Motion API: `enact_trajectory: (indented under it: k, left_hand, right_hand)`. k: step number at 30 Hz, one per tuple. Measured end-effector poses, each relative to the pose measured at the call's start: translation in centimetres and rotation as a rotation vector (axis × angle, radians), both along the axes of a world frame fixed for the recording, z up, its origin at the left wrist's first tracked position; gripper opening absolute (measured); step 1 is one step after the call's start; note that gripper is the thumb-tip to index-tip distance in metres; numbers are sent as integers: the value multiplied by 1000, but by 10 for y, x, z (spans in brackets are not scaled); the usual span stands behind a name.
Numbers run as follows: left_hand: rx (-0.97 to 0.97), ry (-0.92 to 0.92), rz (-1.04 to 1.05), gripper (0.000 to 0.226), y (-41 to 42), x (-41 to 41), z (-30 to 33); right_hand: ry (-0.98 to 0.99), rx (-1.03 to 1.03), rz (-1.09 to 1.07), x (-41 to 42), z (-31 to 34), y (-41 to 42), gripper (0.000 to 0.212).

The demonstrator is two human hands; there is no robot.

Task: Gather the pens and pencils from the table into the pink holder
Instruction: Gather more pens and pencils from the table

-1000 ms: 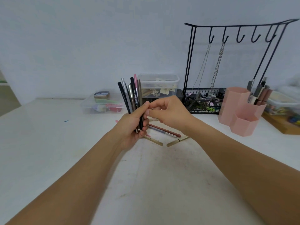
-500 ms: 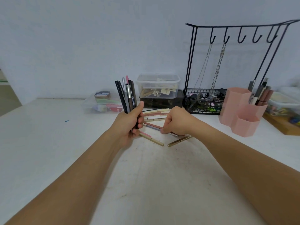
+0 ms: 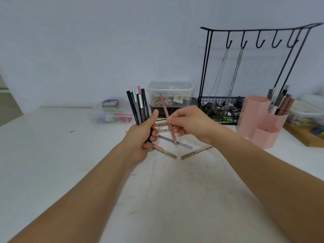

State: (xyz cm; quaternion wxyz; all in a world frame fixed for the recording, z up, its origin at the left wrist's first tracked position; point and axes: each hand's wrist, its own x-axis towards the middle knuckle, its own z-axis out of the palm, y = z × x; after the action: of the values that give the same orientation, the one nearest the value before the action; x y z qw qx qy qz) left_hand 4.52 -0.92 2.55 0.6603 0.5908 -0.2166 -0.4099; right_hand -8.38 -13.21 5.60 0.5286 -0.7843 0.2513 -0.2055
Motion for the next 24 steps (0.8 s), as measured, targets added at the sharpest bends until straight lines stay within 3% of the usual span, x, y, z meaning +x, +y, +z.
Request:
enact_trajectory:
  k: [5,9,14,18,24]
  left_hand:
    - [-33,-39,-126,60,1,-8,2]
    - [-73,-92,-175,53,-1,-12,0]
    - [-77,-131,-240,40,1,-11,-3]
    - [-51,-147,-293,40,4,-10,-3]
    - [-17,-160,-313,21,9,-11,1]
  right_hand:
    - [-173,198,107,6,7,14,16]
    - [-219,278,92,8,6,16,6]
    - [-236,246,79,6,3,16,8]
    - [-248,93,23,7,1,17,15]
    - [-287,-31,16,7,1,16,16]
